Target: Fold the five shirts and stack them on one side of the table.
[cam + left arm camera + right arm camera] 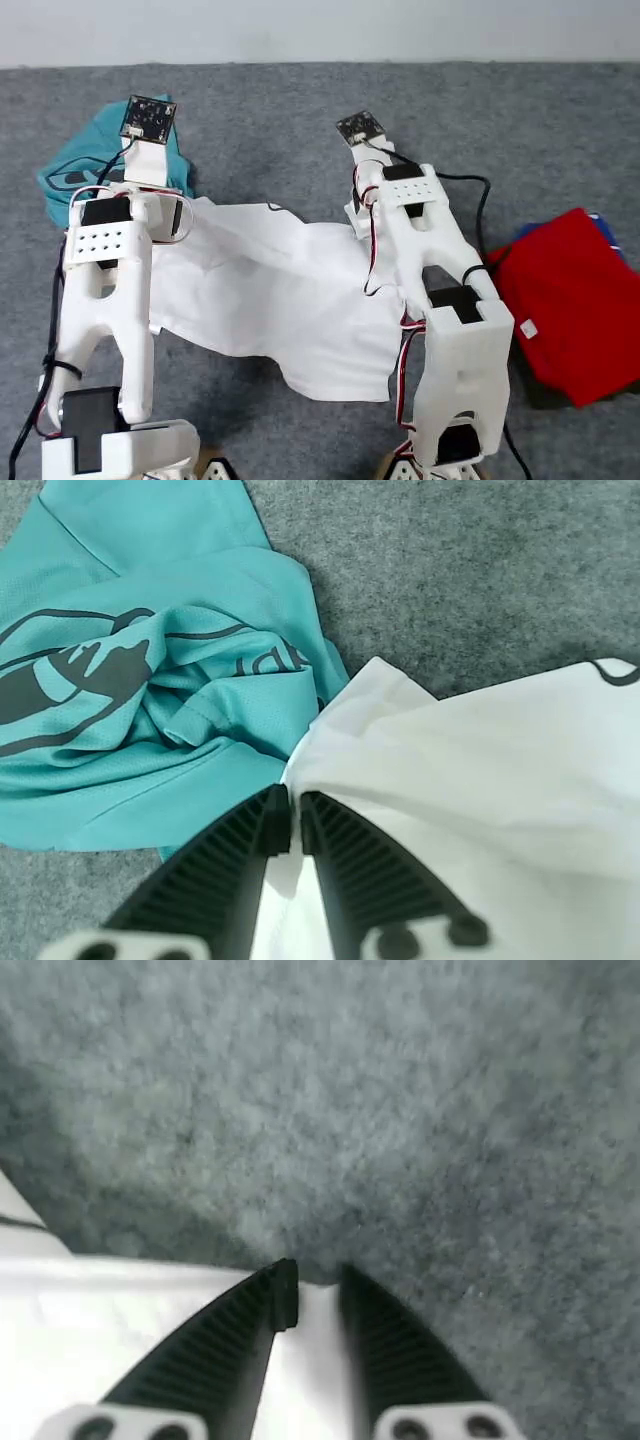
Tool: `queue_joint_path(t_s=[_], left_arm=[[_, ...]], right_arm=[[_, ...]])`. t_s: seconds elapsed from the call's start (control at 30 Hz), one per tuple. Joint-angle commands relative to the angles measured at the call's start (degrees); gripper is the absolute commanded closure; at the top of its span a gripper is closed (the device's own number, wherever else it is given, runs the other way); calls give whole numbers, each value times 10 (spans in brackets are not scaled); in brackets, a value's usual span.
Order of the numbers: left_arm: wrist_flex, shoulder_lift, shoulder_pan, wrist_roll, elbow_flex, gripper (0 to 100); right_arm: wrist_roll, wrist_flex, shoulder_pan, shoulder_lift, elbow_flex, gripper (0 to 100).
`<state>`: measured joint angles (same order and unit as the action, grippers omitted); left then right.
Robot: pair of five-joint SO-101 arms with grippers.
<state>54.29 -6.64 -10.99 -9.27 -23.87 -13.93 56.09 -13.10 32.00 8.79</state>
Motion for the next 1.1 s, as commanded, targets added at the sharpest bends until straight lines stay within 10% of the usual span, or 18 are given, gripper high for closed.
queue_joint_path(t_s=[0.0, 0.53, 1.07], left_arm=[[-2, -3, -1, 6, 1, 987], [1, -8, -1, 6, 5, 987], [227, -8, -1, 6, 302, 987]], right_arm=[[4, -2, 3, -5, 37, 984], [-23, 70, 7, -107, 48, 988], [-26, 103, 8, -341, 50, 988]])
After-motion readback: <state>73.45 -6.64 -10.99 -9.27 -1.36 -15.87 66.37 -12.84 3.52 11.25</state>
